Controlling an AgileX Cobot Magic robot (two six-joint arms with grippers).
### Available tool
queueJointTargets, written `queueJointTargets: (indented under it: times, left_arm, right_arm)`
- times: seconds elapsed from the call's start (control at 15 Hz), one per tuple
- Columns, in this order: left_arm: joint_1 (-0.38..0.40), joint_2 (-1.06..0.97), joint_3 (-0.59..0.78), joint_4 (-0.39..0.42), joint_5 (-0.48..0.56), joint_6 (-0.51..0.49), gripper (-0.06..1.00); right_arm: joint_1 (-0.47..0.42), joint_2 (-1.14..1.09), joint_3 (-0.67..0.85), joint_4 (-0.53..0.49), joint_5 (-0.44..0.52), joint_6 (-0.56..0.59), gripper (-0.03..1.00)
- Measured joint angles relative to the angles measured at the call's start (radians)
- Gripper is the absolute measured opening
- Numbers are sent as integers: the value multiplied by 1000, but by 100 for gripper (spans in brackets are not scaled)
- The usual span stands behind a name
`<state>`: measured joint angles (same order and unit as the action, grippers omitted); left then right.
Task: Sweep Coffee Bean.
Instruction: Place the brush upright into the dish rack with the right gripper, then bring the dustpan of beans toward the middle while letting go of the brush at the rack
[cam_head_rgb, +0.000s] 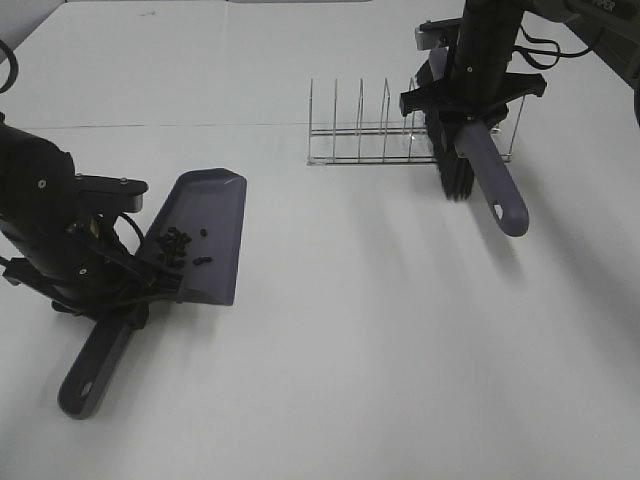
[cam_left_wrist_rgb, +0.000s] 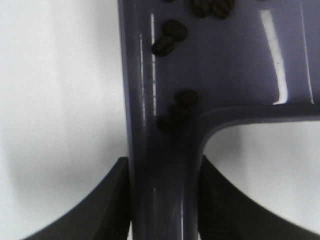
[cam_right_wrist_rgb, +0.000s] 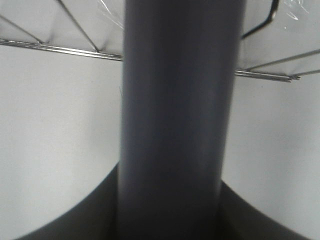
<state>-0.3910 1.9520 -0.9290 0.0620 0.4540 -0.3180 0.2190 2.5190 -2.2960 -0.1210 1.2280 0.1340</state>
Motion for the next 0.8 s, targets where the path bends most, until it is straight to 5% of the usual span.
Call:
queueJointTargets:
  times: [0.4,0.47,0.6,0.8]
  left_arm:
    - [0,0,0,0,0,3,35]
    - [0,0,0,0,0,3,35]
    - [0,0,0,0,0,4,35]
    - [0,0,0,0,1,4,35]
  right_arm:
    - [0,10,-1,-16,1,33,30]
    - [0,10,-4,-16,1,38,37]
    - [0,10,-4,-16,0,43,67]
    - [0,-8,-4,-16,0,43,77]
